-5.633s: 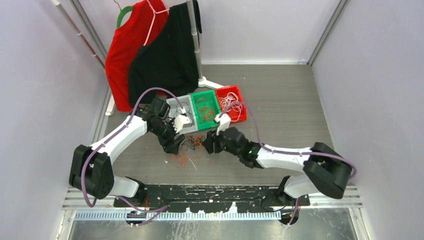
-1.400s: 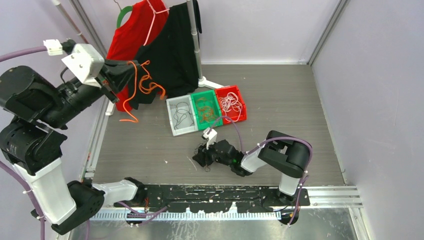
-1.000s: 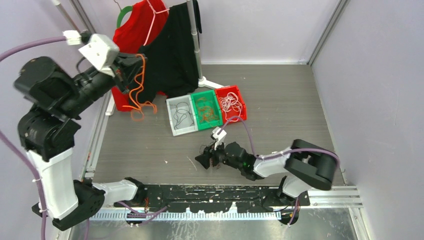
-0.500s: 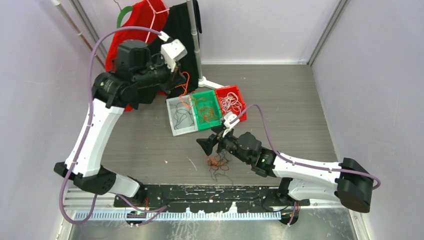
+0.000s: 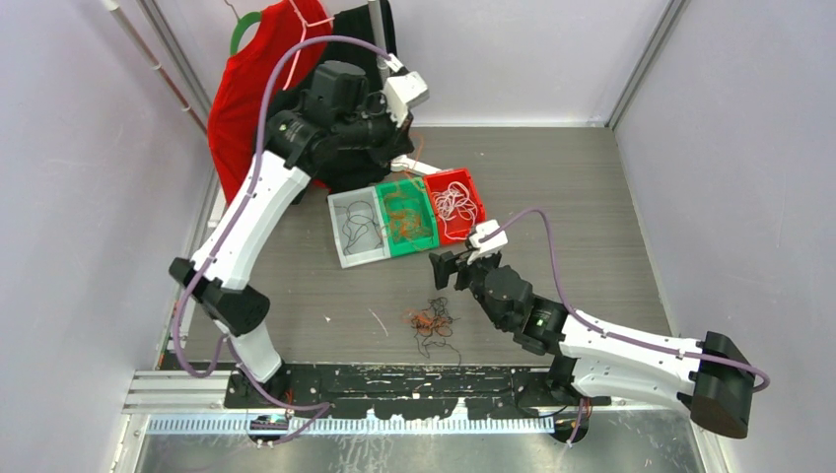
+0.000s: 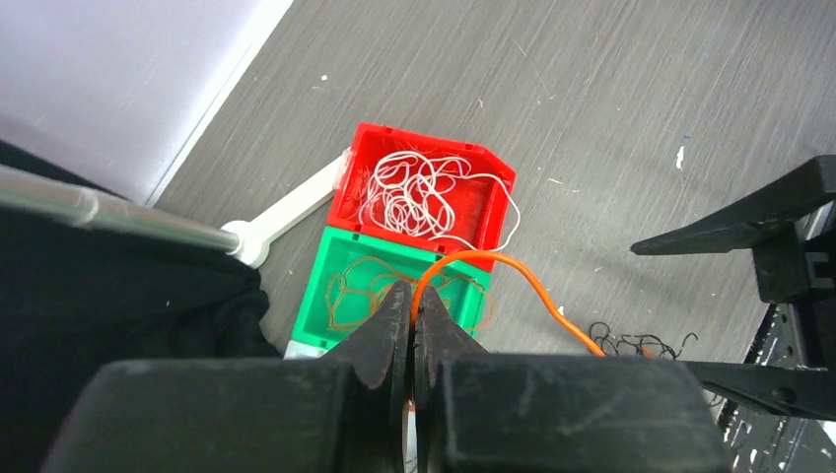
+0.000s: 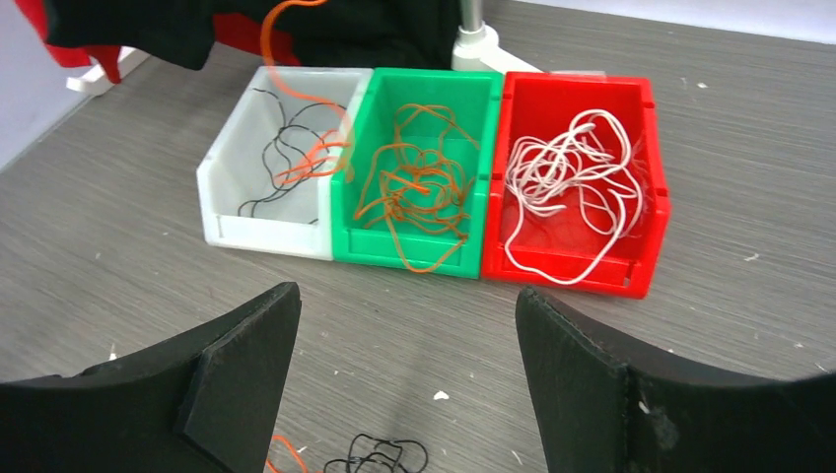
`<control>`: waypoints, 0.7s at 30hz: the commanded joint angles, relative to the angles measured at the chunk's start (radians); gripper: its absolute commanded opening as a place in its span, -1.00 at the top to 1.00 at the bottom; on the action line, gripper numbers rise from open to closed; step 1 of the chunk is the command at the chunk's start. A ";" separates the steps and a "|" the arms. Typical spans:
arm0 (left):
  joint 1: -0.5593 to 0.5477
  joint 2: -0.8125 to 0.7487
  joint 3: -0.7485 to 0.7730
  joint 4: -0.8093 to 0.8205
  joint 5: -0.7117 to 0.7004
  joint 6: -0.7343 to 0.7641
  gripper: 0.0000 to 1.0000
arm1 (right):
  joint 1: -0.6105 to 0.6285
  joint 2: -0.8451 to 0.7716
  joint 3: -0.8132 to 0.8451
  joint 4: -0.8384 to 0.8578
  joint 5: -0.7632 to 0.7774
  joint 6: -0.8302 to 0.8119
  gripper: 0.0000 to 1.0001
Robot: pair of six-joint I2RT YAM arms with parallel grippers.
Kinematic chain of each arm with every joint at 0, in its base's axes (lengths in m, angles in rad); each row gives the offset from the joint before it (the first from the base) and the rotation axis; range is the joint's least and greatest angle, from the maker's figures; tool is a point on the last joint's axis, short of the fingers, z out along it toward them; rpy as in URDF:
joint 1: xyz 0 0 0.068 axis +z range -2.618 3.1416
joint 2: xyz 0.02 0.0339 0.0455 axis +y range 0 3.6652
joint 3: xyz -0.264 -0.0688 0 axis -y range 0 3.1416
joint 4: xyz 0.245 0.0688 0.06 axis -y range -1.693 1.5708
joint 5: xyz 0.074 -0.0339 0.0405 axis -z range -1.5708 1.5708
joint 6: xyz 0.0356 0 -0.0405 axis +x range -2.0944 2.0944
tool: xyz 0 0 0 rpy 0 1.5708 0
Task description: Untangle the cables
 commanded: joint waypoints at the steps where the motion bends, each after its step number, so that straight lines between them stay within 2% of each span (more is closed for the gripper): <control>1: -0.010 0.048 0.074 0.066 -0.017 0.035 1.00 | -0.008 -0.045 -0.010 -0.005 0.083 -0.014 -0.69; 7: -0.011 0.094 0.039 0.087 -0.056 0.082 1.00 | -0.020 -0.082 -0.030 -0.032 0.098 -0.013 -0.68; 21: -0.009 0.145 -0.212 0.208 -0.160 0.147 1.00 | -0.076 -0.161 -0.049 -0.097 0.105 -0.003 -0.68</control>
